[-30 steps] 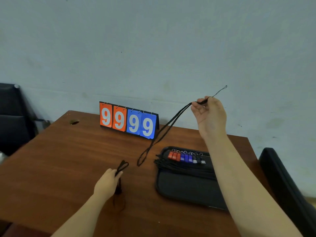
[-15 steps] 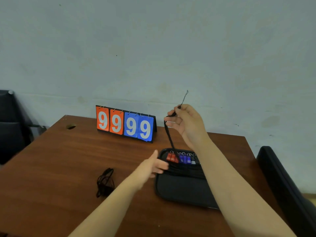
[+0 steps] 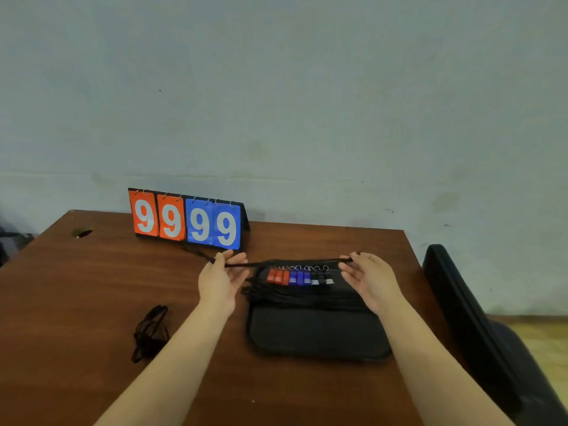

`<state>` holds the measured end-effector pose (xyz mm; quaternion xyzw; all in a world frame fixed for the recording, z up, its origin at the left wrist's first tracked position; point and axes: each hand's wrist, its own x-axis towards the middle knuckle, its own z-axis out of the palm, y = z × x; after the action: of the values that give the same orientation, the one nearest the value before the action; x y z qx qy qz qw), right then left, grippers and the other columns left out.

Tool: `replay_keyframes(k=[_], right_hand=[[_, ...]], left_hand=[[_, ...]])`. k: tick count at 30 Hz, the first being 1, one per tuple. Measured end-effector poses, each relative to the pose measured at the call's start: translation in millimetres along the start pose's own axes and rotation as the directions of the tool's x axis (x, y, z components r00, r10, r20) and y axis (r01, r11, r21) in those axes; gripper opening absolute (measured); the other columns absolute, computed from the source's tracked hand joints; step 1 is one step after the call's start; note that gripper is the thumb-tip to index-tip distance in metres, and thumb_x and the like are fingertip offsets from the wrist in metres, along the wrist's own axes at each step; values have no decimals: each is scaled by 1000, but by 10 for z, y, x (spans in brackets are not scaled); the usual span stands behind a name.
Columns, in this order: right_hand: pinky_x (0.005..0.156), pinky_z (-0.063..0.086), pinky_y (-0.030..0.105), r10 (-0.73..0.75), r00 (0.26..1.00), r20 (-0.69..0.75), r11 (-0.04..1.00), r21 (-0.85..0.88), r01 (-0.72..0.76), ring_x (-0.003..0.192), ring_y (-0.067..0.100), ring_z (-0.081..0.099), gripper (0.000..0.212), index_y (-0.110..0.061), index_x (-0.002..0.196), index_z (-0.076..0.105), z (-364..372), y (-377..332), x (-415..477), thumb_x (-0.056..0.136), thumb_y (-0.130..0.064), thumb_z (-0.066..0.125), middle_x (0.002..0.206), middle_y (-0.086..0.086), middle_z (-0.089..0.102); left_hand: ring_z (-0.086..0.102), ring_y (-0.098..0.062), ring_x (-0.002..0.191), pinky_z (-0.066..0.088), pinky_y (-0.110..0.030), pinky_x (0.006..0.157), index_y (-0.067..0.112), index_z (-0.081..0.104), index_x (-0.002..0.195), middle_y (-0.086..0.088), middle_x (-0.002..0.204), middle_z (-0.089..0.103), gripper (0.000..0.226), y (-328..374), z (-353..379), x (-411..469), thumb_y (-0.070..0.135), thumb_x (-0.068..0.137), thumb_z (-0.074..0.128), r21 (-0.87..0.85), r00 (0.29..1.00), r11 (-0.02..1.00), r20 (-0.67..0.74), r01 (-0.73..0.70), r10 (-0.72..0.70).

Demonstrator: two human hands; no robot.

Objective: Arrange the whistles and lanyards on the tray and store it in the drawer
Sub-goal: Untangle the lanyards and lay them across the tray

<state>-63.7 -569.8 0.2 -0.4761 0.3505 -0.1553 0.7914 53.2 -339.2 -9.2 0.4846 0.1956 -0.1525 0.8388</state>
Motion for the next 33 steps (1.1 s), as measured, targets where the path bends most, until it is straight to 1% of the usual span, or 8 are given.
replay_keyframes(k=[3, 6, 8, 15, 20, 24, 28, 33], right_hand=[[71, 55, 31, 68, 990, -126, 992, 115, -53, 93, 23, 67, 6, -5, 100, 60, -439, 0, 114, 96, -5, 57, 102, 15, 68], [78, 54, 32, 64, 976, -206, 998, 11, -63, 85, 18, 63, 4, -9, 96, 62, -768, 19, 141, 94, -8, 60, 96, 11, 66], [75, 52, 29, 44, 965, -259, 994, -89, -69, 78, 15, 58, 9, -8, 100, 65, -966, 80, 168, 94, -12, 61, 92, 9, 63], [67, 51, 29, 94, 919, -382, 971, -168, -169, 85, 18, 63, 9, -8, 98, 68, -1405, 459, 279, 91, -13, 65, 98, 10, 68], [64, 52, 27, 98, 899, -426, 946, -240, -217, 80, 19, 64, 10, -7, 99, 69, -1555, 635, 357, 89, -11, 67, 96, 12, 71], [65, 51, 28, 105, 893, -438, 930, -275, -244, 88, 21, 66, 14, -9, 104, 68, -1602, 745, 456, 90, -13, 66, 98, 8, 71], [65, 50, 28, 148, 876, -459, 933, -229, -277, 88, 19, 63, 4, -12, 95, 65, -1573, 770, 563, 93, -12, 63, 97, 6, 68], [61, 48, 26, 148, 873, -465, 924, -250, -290, 83, 16, 62, 11, -10, 102, 65, -1533, 769, 705, 92, -14, 65, 95, 4, 67]], left_hand=[[68, -22, 88, 55, -34, 75, 11, 62, 104, -10, 97, 71, 19, -119, -156, 100, 20, 101, 46, 268, 1000, 963, -13, 3, 1], [63, -18, 75, 50, -28, 63, 12, 65, 100, -8, 87, 69, 18, -289, -281, 155, 22, 99, 50, 516, 999, 856, -5, -25, 32], [57, -17, 68, 46, -27, 58, 10, 66, 99, -7, 79, 65, 17, -430, -357, 203, 21, 97, 54, 660, 998, 750, -12, -43, 67], [60, -19, 77, 52, -30, 63, 6, 61, 103, -10, 88, 63, 10, -874, -511, 339, 6, 96, 54, 583, 979, 796, -196, 162, -56], [60, -19, 79, 51, -35, 71, 7, 67, 100, -5, 85, 65, 10, -1066, -586, 447, 11, 92, 63, 719, 976, 681, -217, 141, 28], [62, -24, 84, 53, -42, 80, 8, 70, 99, -7, 89, 68, 17, -1115, -578, 544, 20, 87, 69, 800, 969, 587, -225, 126, 100], [63, -26, 87, 53, -46, 85, 8, 69, 102, -9, 90, 67, 18, -1130, -544, 657, 20, 90, 65, 790, 961, 601, -246, 124, 125], [60, -24, 87, 51, -43, 85, 7, 68, 105, -8, 96, 67, 18, -1152, -471, 732, 18, 90, 64, 726, 938, 671, -319, 151, 134]])
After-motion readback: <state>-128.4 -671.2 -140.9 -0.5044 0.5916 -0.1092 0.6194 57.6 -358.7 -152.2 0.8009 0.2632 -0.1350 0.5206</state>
